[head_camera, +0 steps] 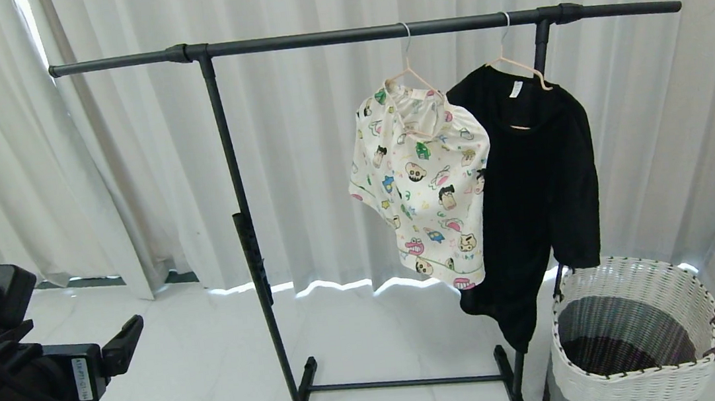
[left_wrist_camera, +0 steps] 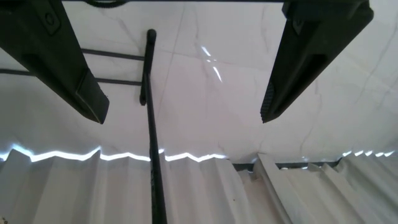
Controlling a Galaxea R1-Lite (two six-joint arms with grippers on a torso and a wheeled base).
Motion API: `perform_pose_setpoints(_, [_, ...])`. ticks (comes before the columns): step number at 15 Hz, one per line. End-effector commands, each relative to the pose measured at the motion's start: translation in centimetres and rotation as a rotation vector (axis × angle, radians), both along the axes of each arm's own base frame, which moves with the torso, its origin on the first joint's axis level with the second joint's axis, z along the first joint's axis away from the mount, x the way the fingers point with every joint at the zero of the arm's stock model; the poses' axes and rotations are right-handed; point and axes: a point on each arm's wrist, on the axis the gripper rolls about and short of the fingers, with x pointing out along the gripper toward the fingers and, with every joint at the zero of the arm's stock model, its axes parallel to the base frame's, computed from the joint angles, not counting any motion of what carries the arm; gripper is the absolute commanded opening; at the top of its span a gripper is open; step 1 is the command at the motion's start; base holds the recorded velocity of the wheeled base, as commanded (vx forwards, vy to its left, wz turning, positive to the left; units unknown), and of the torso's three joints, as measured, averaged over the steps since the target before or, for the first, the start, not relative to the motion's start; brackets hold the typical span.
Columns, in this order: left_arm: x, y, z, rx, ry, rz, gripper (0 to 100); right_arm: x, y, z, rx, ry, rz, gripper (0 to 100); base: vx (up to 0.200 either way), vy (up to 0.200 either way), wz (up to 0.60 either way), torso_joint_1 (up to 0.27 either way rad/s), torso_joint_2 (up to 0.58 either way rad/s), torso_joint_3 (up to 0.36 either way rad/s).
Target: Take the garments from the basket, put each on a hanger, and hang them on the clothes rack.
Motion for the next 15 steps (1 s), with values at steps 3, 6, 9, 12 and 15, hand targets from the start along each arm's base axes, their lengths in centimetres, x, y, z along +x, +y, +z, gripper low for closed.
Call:
perform_pose_setpoints(3, [-1.7, 0.5, -1.0, 0.000, 0.002, 0.020, 100, -0.8, 0.0, -1.2, 0.019, -0.063, -0.011, 100, -0.067, 0.000, 0.00, -0.002, 0.00, 0.001])
perform_pose_setpoints(6, [-4.2, 1.7, -2.5, -0.007, 0.000, 0.109, 100, -3.6, -0.7, -4.2, 0.016, -0.108, -0.085, 100, 0.000, 0.000, 0.00, 0.000, 0.00, 0.000])
perform_pose_setpoints(9, [-6.4, 2.3, -3.9, -0.021, -0.017, 0.181, 100, -6.6, -0.9, -6.1, 0.041, -0.145, -0.157, 100, 0.000, 0.000, 0.00, 0.000, 0.00, 0.000])
perform_pose_setpoints(12, [-10.3, 2.3, -5.5, -0.021, -0.111, 0.229, 100, -12.2, 0.2, -9.5, 0.071, -0.268, -0.163, 100, 0.000, 0.000, 0.00, 0.000, 0.00, 0.000])
perform_pose_setpoints(15, [-13.3, 2.4, -6.4, -0.010, -0.193, 0.280, 100, -15.7, 1.0, -13.3, 0.060, -0.382, -0.133, 100, 0.000, 0.000, 0.00, 0.000, 0.00, 0.000])
